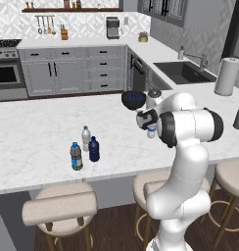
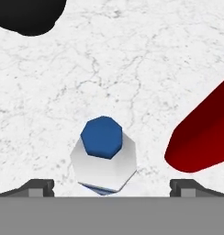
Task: Move the plastic bottles in the middle to the plastics group, and the glass bottles in the middle to the glass group.
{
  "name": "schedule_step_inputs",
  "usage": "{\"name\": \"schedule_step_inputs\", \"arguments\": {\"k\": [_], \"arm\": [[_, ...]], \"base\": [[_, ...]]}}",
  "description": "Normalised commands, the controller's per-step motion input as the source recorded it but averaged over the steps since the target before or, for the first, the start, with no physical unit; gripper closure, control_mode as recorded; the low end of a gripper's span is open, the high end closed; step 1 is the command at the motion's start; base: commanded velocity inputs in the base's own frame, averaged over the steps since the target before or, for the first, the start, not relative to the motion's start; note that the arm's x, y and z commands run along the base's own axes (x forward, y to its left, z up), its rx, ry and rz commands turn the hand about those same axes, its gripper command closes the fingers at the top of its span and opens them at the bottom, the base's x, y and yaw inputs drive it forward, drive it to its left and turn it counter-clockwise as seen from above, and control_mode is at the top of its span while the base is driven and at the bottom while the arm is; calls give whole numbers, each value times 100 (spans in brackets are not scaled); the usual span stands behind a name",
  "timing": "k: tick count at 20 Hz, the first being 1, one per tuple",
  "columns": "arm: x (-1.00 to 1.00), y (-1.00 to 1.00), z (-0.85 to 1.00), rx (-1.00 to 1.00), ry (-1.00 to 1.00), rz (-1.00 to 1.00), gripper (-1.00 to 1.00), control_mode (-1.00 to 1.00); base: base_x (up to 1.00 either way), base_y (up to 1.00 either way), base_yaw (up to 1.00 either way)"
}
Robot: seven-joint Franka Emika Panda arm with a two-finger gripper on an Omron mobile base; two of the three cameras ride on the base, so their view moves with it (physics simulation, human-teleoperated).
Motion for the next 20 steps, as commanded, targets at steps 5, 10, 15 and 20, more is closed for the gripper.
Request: {"name": "schedule_step_inputs", "arguments": {"k": [5,10,15,20], "arm": [[19,-4,-12,-1,0,0,-100,-100],[14,0,-10,0,0,0,-100,-100],[7,-1,-12,0,0,0,-100,-100],[0,-5,-6,0,-5,0,100,-100]], "base": [[0,0,0],[0,0,0],[0,0,0],[0,0,0]]}}
